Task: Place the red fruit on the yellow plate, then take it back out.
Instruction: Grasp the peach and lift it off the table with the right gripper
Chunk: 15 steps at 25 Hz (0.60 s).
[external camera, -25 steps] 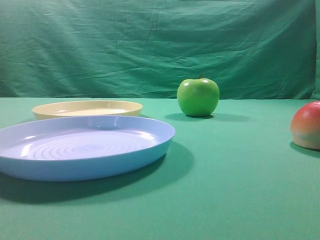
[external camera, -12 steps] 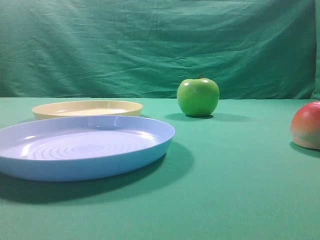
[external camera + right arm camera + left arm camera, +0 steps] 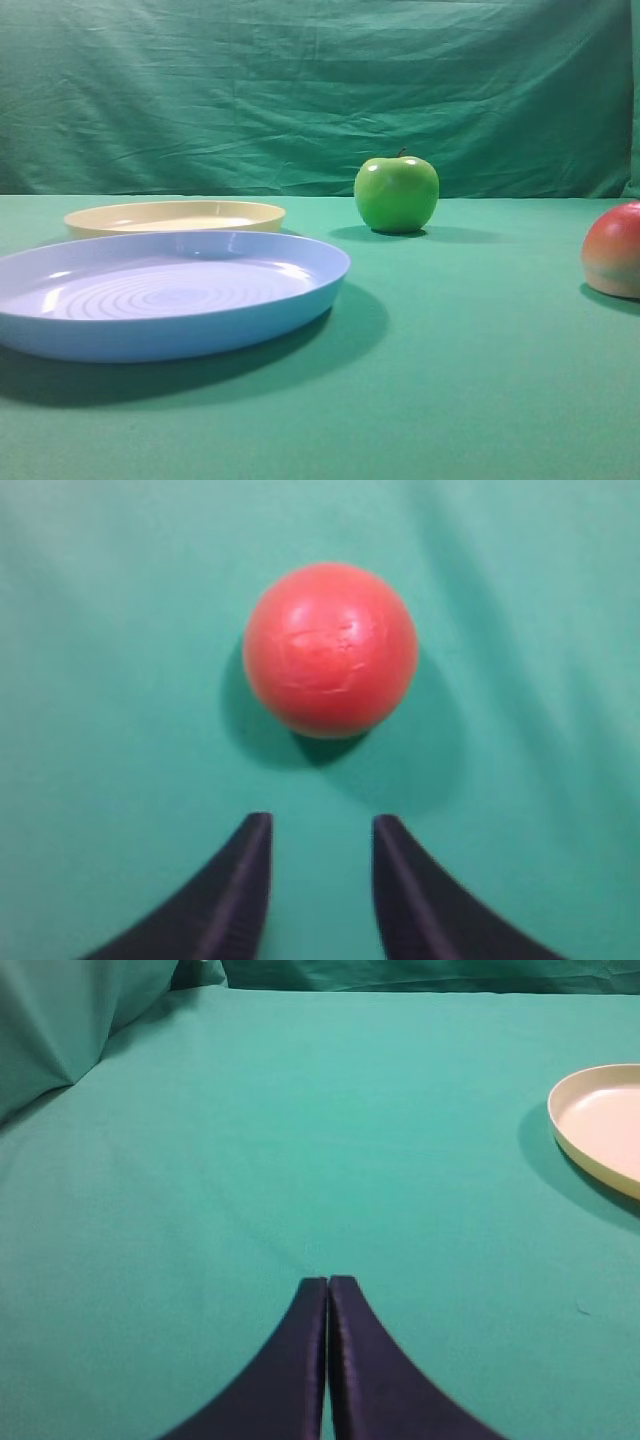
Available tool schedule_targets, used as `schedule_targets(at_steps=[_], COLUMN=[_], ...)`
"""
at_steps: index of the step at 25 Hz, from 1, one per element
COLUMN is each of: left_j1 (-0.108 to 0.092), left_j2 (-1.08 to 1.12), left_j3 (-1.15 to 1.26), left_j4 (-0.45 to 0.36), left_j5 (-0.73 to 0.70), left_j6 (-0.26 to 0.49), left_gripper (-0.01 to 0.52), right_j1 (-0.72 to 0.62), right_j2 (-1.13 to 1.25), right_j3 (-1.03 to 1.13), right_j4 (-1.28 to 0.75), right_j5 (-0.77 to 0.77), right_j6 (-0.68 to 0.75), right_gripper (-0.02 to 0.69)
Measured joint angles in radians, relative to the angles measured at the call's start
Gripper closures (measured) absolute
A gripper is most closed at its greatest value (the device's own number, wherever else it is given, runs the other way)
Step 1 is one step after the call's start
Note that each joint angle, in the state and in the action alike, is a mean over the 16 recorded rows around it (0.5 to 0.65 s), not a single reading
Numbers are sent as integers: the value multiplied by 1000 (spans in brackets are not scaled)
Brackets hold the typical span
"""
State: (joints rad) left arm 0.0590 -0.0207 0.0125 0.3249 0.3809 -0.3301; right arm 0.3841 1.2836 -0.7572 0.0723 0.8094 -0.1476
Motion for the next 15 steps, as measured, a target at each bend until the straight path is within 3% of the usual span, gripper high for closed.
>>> schedule_targets(at_steps=[5,8,15], left_j1=[0,0,0], left_j2=[0,0,0], left_j3=[0,0,0], left_j4=[0,0,0], left_j5=[0,0,0], left_j6=[0,0,0], left_gripper=[514,514,514], right_j1=[0,0,0], right_j2=[103,160,273], right_j3=[-9,-9,-14], right_j4=[-3,-3,-3], right_j5=[-103,-164,-267], right_j6=[-2,-2,-6], right_gripper=[113,41,44])
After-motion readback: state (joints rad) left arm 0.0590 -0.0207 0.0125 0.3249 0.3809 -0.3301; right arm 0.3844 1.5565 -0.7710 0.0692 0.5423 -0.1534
